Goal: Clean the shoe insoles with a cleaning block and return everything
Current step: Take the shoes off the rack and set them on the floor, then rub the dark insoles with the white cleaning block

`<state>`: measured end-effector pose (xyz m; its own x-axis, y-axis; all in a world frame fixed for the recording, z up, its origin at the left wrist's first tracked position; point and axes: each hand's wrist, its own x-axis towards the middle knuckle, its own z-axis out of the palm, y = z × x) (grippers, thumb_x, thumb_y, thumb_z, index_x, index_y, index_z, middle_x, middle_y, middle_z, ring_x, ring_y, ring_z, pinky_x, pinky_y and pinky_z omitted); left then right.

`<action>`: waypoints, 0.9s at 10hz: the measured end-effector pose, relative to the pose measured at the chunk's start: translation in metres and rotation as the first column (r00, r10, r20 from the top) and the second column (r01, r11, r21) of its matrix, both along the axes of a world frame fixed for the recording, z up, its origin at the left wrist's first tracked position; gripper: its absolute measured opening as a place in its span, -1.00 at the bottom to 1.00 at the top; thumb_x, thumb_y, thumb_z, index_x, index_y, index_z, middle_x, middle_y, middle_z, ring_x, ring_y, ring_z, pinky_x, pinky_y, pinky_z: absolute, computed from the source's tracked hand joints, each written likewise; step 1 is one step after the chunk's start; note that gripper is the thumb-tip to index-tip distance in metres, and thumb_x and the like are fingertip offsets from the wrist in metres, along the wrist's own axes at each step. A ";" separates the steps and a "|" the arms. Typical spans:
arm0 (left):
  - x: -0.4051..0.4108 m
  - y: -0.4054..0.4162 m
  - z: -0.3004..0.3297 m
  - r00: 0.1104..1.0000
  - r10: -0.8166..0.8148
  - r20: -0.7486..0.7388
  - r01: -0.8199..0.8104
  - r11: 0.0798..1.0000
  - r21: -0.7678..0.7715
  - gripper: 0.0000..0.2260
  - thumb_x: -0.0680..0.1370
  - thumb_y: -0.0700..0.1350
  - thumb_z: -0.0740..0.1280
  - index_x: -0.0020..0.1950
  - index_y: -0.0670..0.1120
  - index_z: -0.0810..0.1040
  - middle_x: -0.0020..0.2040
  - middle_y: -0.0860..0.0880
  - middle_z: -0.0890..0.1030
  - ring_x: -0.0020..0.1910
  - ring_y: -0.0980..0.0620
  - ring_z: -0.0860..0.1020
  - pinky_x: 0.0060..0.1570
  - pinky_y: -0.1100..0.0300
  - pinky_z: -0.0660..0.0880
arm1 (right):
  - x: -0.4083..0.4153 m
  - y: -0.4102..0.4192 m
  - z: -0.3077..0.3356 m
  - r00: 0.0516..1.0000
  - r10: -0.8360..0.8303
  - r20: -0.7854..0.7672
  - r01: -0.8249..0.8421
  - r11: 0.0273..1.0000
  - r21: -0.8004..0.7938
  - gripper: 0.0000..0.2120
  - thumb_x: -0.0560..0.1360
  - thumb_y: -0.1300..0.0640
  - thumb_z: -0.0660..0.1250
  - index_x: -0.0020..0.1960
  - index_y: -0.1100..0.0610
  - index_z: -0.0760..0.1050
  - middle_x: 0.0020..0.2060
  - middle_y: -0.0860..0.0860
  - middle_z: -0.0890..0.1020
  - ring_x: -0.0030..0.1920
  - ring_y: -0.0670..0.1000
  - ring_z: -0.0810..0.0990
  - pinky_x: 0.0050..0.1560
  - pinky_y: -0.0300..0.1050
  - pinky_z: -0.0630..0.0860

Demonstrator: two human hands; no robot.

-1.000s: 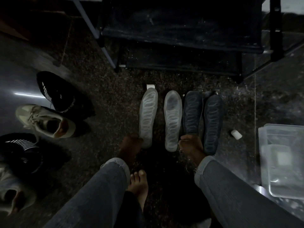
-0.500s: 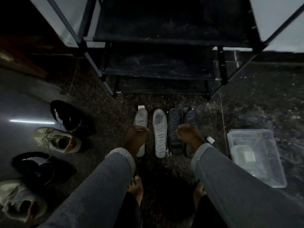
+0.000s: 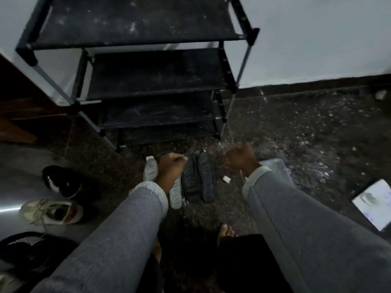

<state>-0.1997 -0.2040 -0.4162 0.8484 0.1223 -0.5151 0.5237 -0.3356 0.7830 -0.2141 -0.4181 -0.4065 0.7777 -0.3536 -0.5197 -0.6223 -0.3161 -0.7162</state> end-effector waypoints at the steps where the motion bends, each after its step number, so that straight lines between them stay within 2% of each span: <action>1: -0.009 -0.037 0.006 0.998 -0.057 -0.019 0.056 0.997 -0.049 -0.88 0.53 -0.12 0.41 0.02 -0.13 0.61 -0.10 -0.18 0.67 -0.25 0.01 0.58 -0.17 0.19 0.52 | -0.021 -0.039 0.007 0.997 -0.073 -0.014 0.073 0.997 -0.040 -0.84 0.49 0.26 0.33 -0.23 0.07 0.50 -0.28 0.00 0.51 -0.24 -0.07 0.55 0.06 -0.01 0.56; 2: -0.018 -0.076 0.006 0.991 -0.133 -0.031 0.131 0.990 -0.052 -0.84 0.55 -0.14 0.39 0.08 -0.18 0.59 -0.13 -0.13 0.64 -0.32 0.08 0.55 -0.27 0.24 0.46 | -0.050 -0.090 -0.007 0.990 -0.134 -0.038 0.133 0.991 -0.027 -0.73 0.49 0.31 0.33 -0.31 0.01 0.47 -0.34 -0.05 0.52 -0.40 -0.20 0.54 0.02 -0.07 0.56; 3: -0.024 -0.101 -0.003 0.981 -0.185 -0.051 0.181 0.981 -0.065 -0.85 0.56 -0.13 0.38 0.09 -0.15 0.58 -0.19 -0.05 0.62 -0.32 0.11 0.54 -0.37 0.28 0.45 | -0.073 -0.121 -0.023 0.980 -0.196 0.015 0.195 0.980 0.046 -0.71 0.45 0.38 0.39 -0.34 0.07 0.49 -0.36 0.06 0.60 -0.40 -0.06 0.55 -0.23 -0.06 0.53; 4: -0.031 -0.123 -0.022 0.970 -0.224 -0.096 0.219 0.974 -0.059 -0.85 0.57 -0.13 0.36 0.11 -0.14 0.57 -0.24 0.01 0.58 -0.33 0.14 0.53 -0.46 0.34 0.44 | -0.094 -0.151 -0.048 0.965 -0.243 -0.102 0.243 0.970 -0.007 -0.74 0.48 0.33 0.35 -0.28 0.02 0.46 -0.29 0.04 0.55 -0.20 0.07 0.53 0.00 0.04 0.54; 5: -0.036 -0.132 -0.047 0.966 -0.226 -0.130 0.225 0.974 -0.020 -0.82 0.58 -0.14 0.35 0.14 -0.18 0.56 -0.23 -0.01 0.58 -0.34 0.13 0.52 -0.55 0.41 0.41 | -0.107 -0.164 -0.070 0.948 -0.288 -0.137 0.290 0.957 -0.005 -0.83 0.47 0.31 0.38 -0.22 0.10 0.51 -0.26 0.12 0.57 -0.29 0.04 0.53 -0.15 -0.05 0.54; 6: -0.040 -0.134 -0.073 0.953 -0.234 -0.190 0.240 0.971 0.010 -0.80 0.58 -0.15 0.35 0.17 -0.19 0.55 -0.12 -0.08 0.60 -0.32 0.13 0.51 -0.49 0.38 0.45 | -0.117 -0.171 -0.104 0.929 -0.336 -0.154 0.333 0.942 -0.046 -0.92 0.43 0.27 0.46 -0.11 0.25 0.58 -0.29 0.20 0.61 -0.35 0.09 0.55 -0.29 -0.07 0.54; 7: -0.044 -0.130 -0.097 0.939 -0.244 -0.241 0.260 0.965 0.037 -0.79 0.59 -0.15 0.34 0.18 -0.20 0.55 -0.04 -0.11 0.59 -0.30 0.14 0.51 -0.37 0.31 0.46 | -0.118 -0.174 -0.137 0.964 -0.179 -0.195 0.151 0.977 -0.150 -0.90 0.41 0.19 0.48 -0.21 0.10 0.56 -0.06 0.22 0.66 -0.13 0.09 0.57 -0.05 -0.02 0.48; 8: -0.045 -0.123 -0.123 0.937 -0.236 -0.259 0.256 0.965 0.049 -0.78 0.58 -0.15 0.35 0.18 -0.21 0.56 -0.01 -0.14 0.62 -0.29 0.12 0.52 -0.33 0.28 0.45 | -0.115 -0.168 -0.165 0.960 0.002 -0.281 -0.072 0.968 -0.241 -0.85 0.46 0.14 0.43 0.02 0.14 0.61 0.10 0.13 0.62 0.08 0.11 0.58 0.07 -0.11 0.44; 9: -0.041 -0.115 -0.143 0.934 -0.232 -0.270 0.259 0.963 0.069 -0.79 0.57 -0.14 0.36 0.17 -0.19 0.57 0.04 -0.17 0.64 -0.29 0.11 0.53 -0.33 0.27 0.45 | -0.107 -0.158 -0.187 0.931 0.171 -0.322 -0.263 0.927 -0.266 -0.77 0.52 0.13 0.35 0.16 0.16 0.57 0.21 0.12 0.56 0.22 0.16 0.51 0.17 -0.11 0.40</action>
